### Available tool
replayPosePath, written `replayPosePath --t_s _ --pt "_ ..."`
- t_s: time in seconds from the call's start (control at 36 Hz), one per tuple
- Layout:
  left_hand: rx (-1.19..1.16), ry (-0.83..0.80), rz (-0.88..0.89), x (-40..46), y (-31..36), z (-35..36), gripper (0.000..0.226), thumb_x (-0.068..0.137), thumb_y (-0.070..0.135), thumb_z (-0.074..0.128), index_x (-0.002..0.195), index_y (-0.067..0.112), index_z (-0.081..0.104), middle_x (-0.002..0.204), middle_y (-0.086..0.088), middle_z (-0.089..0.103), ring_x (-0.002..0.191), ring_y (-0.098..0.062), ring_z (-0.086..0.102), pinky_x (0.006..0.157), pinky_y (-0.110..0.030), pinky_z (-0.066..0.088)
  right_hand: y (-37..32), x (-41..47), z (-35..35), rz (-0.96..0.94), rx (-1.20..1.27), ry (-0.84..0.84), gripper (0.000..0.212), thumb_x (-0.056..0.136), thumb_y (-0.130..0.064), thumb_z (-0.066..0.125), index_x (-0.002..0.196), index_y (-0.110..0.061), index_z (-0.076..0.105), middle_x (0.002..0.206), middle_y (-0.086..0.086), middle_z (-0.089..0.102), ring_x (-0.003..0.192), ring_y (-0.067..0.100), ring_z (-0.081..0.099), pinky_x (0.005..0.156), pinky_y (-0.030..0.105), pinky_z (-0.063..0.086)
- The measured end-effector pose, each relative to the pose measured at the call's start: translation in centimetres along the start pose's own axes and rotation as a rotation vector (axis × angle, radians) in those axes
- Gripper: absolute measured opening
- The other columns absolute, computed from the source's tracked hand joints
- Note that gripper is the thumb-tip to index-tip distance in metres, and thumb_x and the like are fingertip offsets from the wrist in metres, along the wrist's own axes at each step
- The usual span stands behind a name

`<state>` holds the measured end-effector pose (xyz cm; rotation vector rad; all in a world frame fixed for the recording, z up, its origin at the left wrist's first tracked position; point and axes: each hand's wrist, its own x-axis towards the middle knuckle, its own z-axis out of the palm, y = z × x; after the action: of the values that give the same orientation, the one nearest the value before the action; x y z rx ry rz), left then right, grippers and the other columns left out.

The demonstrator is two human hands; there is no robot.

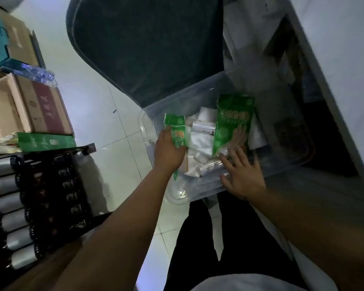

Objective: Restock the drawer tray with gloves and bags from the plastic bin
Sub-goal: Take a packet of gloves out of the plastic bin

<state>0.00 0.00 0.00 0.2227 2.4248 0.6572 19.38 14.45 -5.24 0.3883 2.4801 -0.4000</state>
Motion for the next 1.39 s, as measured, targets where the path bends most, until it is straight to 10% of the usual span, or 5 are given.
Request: replayPosePath --t_s 0.25,0.56,0.78,1.08,1.39 --pt "-0.225 -0.011 -0.561 4.6 -2.0 4.2 0.041 0.095 0.019 0.055 0.132 0.007 0.045 0.120 -0.012 0.059 0.109 -0.032 0.058 0.087 -0.037 0.049 0.4 0.7 1.9 -0.021 -0.007 0.218 0.067 0.085 -0.054 0.039 0.144 -0.024 0.049 0.154 0.010 0.043 0.142 0.036 0.035 0.114 0.060 0.018" --pt "-0.293 0.061 -0.429 3.6 -3.3 5.0 0.015 0.098 0.019 0.045 0.103 0.024 0.057 0.101 -0.005 0.065 0.083 -0.020 0.060 0.083 -0.034 0.051 0.3 0.8 2.5 -0.027 0.044 0.303 0.068 0.081 -0.050 0.044 0.142 -0.022 0.051 0.152 0.011 0.046 0.140 0.037 0.038 0.113 0.059 0.021" --pt "-0.674 -0.111 -0.309 -3.8 -0.3 -2.1 0.051 0.085 -0.013 0.054 0.100 0.035 0.061 0.113 -0.009 0.071 0.095 -0.024 0.071 0.078 -0.051 0.061 0.1 -1.6 -0.9 0.045 0.245 0.087 0.084 0.080 -0.067 0.039 0.155 -0.036 0.018 0.167 0.001 0.007 0.152 0.022 0.000 0.118 0.055 0.006" --pt "-0.949 -0.347 -0.126 -14.3 0.0 -10.7 0.051 0.085 -0.002 0.070 0.125 0.027 0.058 0.109 -0.012 0.074 0.093 -0.029 0.074 0.068 -0.045 0.060 -4.5 -10.3 -12.3 0.233 1.455 0.129 0.044 0.094 -0.032 0.062 0.137 -0.027 0.055 0.132 0.005 0.062 0.122 0.023 0.059 0.082 0.037 0.048" --pt "-0.977 -0.427 0.107 -17.5 4.6 -13.6 0.048 0.091 0.006 0.063 0.134 0.026 0.054 0.113 -0.013 0.074 0.099 -0.032 0.072 0.077 -0.046 0.060 -4.4 -17.7 -21.3 0.183 1.725 0.144 0.056 0.079 -0.059 0.052 0.120 -0.025 0.069 0.125 0.013 0.067 0.109 0.034 0.063 0.088 0.046 0.049"
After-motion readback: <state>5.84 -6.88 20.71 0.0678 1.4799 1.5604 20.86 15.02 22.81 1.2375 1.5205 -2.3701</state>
